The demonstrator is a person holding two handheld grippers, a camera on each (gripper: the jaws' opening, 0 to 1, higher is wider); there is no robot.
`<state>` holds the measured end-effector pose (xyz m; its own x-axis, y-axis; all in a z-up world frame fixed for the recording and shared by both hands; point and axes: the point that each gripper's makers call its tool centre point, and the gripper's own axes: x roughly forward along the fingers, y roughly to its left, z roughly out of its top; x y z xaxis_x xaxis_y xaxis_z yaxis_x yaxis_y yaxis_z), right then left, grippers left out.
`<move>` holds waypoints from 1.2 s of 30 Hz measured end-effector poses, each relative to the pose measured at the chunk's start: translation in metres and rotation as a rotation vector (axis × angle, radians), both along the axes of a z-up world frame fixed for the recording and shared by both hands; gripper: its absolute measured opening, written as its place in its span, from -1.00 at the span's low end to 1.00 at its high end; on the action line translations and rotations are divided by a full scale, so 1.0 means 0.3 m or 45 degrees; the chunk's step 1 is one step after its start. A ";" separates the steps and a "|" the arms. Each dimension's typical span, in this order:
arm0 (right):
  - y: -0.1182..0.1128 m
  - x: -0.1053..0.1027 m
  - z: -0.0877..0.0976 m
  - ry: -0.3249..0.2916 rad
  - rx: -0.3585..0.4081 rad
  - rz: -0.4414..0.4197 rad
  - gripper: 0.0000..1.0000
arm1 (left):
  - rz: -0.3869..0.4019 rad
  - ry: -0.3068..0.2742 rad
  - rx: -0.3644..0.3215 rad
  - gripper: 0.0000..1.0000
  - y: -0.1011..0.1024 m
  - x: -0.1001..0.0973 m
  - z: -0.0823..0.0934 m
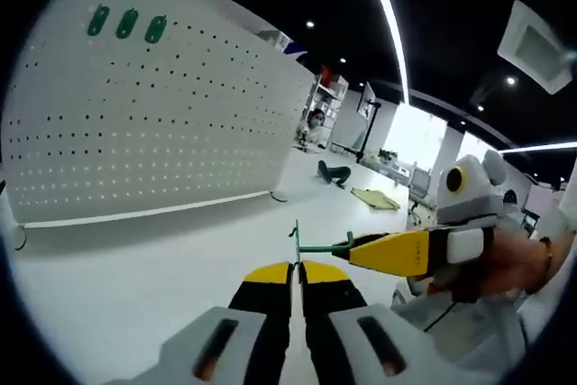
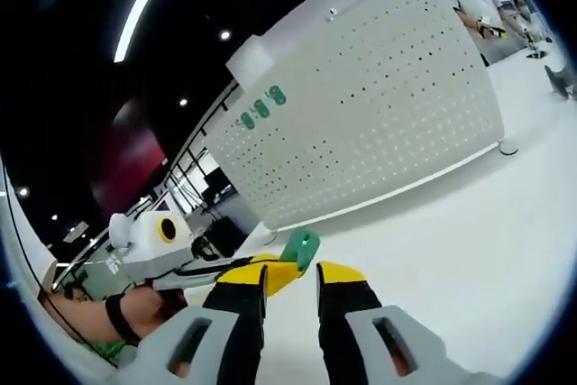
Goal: Insert the hook assembly into the mounting plate slot until the hook locks in place.
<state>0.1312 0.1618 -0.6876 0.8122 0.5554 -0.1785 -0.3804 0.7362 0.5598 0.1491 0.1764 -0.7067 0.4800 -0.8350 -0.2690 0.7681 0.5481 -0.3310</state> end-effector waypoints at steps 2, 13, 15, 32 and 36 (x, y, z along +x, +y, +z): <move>0.001 0.000 0.002 0.005 0.012 -0.002 -0.67 | -0.015 -0.026 -0.001 -0.94 -0.006 -0.007 0.004; -0.007 -0.006 -0.007 0.042 0.038 -0.013 -0.81 | -0.058 -0.132 0.020 -0.94 -0.017 -0.019 0.018; -0.009 -0.004 -0.007 0.042 0.038 -0.020 -0.81 | -0.064 -0.141 0.023 -0.94 -0.018 -0.022 0.018; 0.003 -0.008 -0.017 0.121 0.082 -0.029 -0.97 | -0.089 -0.173 0.002 -0.92 -0.020 -0.035 0.020; 0.014 -0.008 -0.009 0.109 0.021 -0.017 -0.98 | -0.086 -0.199 0.018 -0.92 -0.018 -0.034 0.020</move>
